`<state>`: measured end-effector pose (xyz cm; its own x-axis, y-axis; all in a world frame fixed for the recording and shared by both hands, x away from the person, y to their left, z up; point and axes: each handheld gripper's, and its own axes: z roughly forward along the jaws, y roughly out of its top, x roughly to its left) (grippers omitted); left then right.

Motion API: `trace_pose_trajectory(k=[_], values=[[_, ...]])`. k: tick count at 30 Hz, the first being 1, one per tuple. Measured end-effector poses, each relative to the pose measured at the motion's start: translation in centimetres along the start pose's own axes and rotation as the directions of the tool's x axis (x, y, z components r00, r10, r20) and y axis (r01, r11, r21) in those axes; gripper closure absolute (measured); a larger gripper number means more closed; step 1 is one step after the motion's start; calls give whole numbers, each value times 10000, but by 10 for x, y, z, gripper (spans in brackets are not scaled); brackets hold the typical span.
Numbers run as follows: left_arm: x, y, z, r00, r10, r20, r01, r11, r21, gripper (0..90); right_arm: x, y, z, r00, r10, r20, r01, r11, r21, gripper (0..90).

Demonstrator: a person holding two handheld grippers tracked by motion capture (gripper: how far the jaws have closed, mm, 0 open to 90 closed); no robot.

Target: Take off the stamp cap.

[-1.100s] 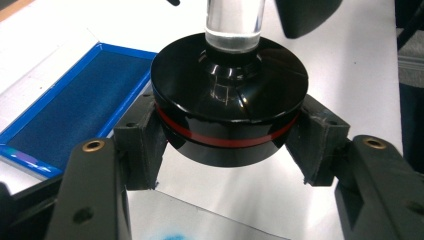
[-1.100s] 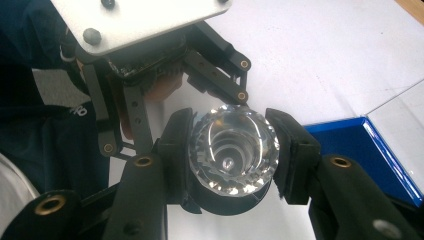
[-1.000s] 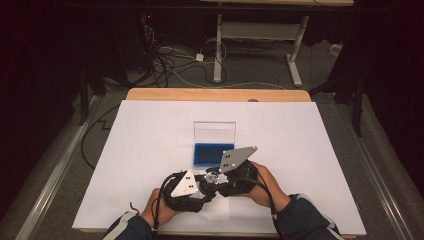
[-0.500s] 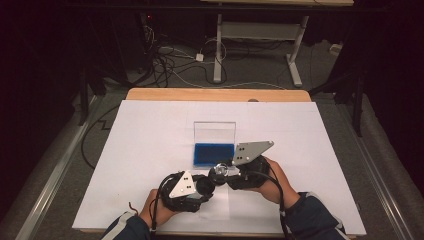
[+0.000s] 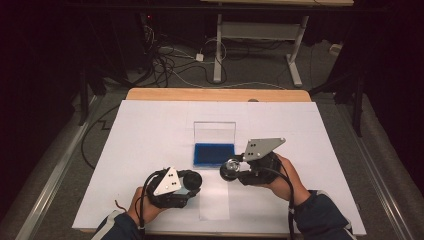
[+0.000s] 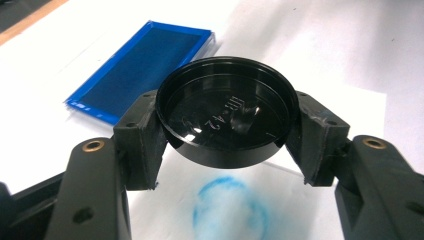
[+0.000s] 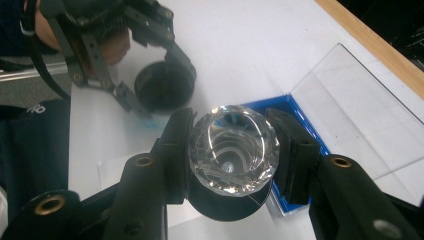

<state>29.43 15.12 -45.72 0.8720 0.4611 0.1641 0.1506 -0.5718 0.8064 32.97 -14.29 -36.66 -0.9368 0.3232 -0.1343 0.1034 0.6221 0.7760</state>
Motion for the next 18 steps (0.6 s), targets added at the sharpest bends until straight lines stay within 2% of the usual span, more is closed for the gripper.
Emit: trace_pose_trajectory(k=[7,18], values=[[7,-10,-15,9993,-292,-237,291,9996,-37,366,-2,-6,0,9999,-55,-101,62,9978,656,565],[15,-34,-43,9952,-737,-649,732,9973,-95,366,-4,-9,1,10000,-49,-68,55,9957,924,565]])
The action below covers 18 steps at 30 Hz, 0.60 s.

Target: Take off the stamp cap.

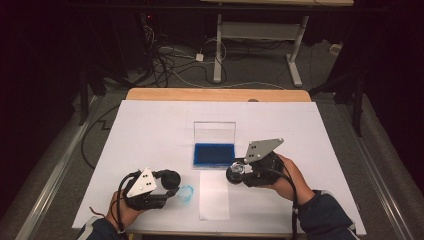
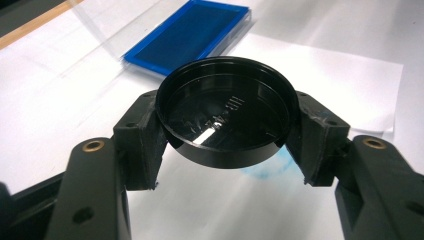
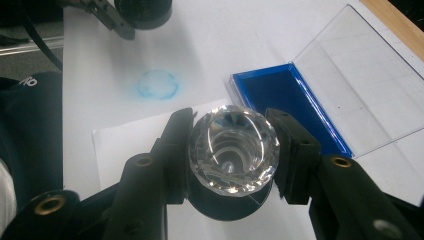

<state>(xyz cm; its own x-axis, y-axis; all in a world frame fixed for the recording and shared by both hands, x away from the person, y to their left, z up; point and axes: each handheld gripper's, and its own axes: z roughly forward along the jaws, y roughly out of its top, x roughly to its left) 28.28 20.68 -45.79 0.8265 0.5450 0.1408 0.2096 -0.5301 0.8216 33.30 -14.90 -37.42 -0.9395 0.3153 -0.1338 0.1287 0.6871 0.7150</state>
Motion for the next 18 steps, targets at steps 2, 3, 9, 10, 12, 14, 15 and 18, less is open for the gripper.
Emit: trace_pose_trajectory(k=[2,3,9,10,12,14,15,18], values=[[2,-5,-4,9999,-97,-85,97,10000,5,366,-1,0,0,10000,-35,4,35,10000,-3,565],[3,-7,-5,9999,-115,-97,115,9999,7,365,-1,0,0,10000,-25,-4,25,10000,-12,565],[6,-16,-14,9990,-305,-325,307,9995,54,365,-5,-3,2,10000,70,42,-70,9999,91,565],[6,-17,-15,9990,-300,-345,302,9995,59,366,-6,-3,1,9999,77,72,-78,9999,101,565],[6,-18,-17,9988,-327,-351,329,9994,48,366,-7,-4,0,9999,91,146,-93,9999,94,565],[5,-20,-19,9989,-277,-379,281,9996,87,366,-7,-4,-1,9998,75,190,-77,9999,73,564],[5,-21,-20,9986,-342,-398,345,9994,56,365,-7,-4,-1,9997,73,214,-74,10000,59,565],[6,-24,-22,9983,-394,-430,397,9992,67,366,-8,-3,-1,9997,140,211,-140,9999,37,565]])
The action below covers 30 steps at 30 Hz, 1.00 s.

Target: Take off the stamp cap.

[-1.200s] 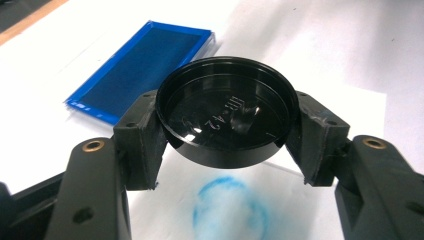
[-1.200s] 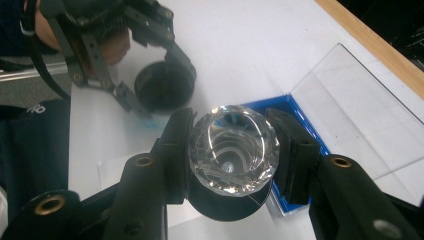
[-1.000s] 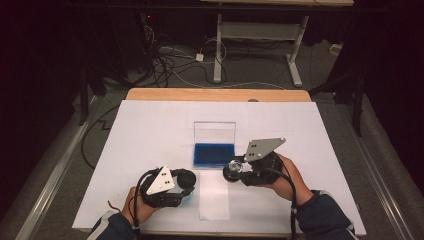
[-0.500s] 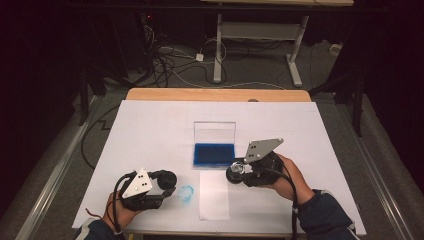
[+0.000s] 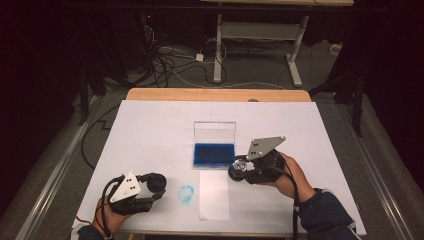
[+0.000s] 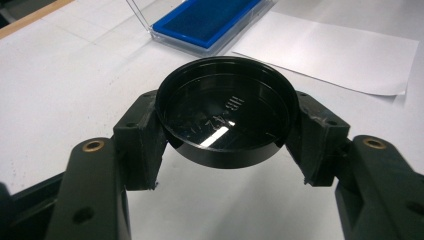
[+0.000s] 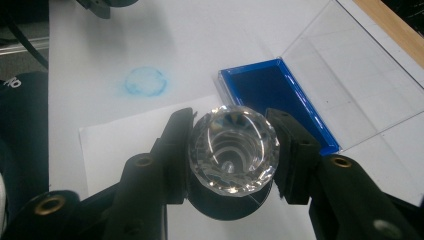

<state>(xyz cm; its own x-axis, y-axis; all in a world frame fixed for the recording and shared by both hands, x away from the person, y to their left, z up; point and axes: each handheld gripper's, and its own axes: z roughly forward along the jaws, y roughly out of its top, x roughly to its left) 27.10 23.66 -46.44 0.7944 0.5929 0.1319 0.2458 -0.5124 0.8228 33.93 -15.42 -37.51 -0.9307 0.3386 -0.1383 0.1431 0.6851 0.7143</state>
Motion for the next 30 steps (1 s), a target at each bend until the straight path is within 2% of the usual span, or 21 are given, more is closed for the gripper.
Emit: trace_pose_trajectory(k=[16,24,30], values=[[1,-4,-1,9999,-117,13,117,9999,64,365,-4,3,0,9999,-16,156,17,10000,-76,565],[1,-5,0,9999,-121,22,121,9999,97,365,-4,11,1,9998,-136,163,140,9996,-240,565],[0,-5,3,9999,-102,70,101,9998,184,365,-6,15,7,9996,-177,233,182,9996,-208,565]])
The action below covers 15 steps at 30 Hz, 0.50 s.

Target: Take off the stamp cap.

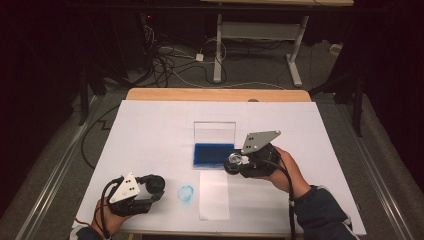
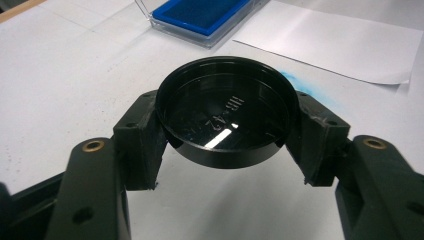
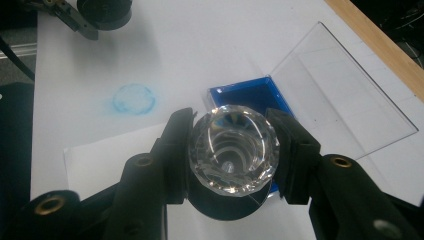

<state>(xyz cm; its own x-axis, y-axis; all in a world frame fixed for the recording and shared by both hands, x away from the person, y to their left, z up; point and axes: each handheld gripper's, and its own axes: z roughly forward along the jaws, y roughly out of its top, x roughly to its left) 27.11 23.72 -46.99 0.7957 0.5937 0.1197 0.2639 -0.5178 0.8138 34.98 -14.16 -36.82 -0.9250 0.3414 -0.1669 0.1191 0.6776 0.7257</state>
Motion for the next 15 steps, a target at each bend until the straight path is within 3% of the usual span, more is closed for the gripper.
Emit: trace_pose_trajectory(k=[15], values=[[2,-1,0,9999,-74,118,75,10000,-24,365,-13,15,15,9997,78,232,-79,9999,67,565]])
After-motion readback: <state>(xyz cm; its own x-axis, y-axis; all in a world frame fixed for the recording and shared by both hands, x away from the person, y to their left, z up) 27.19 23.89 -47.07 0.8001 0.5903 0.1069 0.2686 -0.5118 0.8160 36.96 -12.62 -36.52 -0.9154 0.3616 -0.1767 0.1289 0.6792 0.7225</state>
